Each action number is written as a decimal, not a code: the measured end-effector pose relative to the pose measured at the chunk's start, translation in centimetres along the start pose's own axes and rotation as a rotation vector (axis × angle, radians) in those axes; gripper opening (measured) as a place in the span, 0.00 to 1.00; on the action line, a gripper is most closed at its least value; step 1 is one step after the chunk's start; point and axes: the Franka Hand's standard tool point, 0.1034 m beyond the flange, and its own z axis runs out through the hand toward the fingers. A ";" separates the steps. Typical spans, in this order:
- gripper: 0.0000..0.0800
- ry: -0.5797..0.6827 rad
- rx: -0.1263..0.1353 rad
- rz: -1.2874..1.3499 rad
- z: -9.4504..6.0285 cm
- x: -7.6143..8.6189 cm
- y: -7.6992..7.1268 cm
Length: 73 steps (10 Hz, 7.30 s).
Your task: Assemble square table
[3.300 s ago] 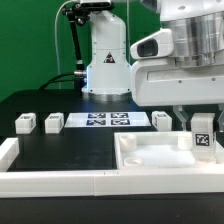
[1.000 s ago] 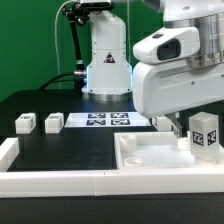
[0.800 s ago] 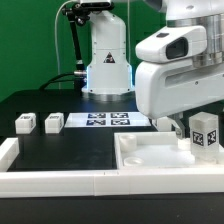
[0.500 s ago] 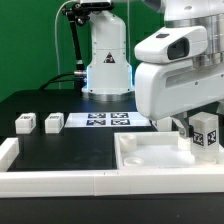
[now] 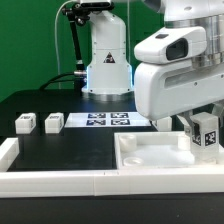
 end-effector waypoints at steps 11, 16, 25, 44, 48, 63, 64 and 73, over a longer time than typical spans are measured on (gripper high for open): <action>0.36 0.022 -0.007 1.139 0.3 0.1 -0.6; 0.37 0.019 -0.001 1.312 0.4 0.1 -0.7; 0.81 0.015 -0.018 0.605 0.4 0.1 -0.6; 0.36 0.000 -0.100 0.086 0.5 0.1 -0.5; 0.36 0.030 -0.103 0.546 0.7 -0.1 -0.9; 0.77 0.039 -0.057 1.168 0.9 -0.1 -1.4; 0.80 0.036 -0.058 1.049 0.9 -0.1 -1.4; 0.81 0.014 -0.082 0.305 0.9 0.0 -1.5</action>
Offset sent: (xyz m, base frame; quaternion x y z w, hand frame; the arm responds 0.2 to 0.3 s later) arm -0.0153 0.0049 -0.0027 -0.0033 0.0007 0.3068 0.9518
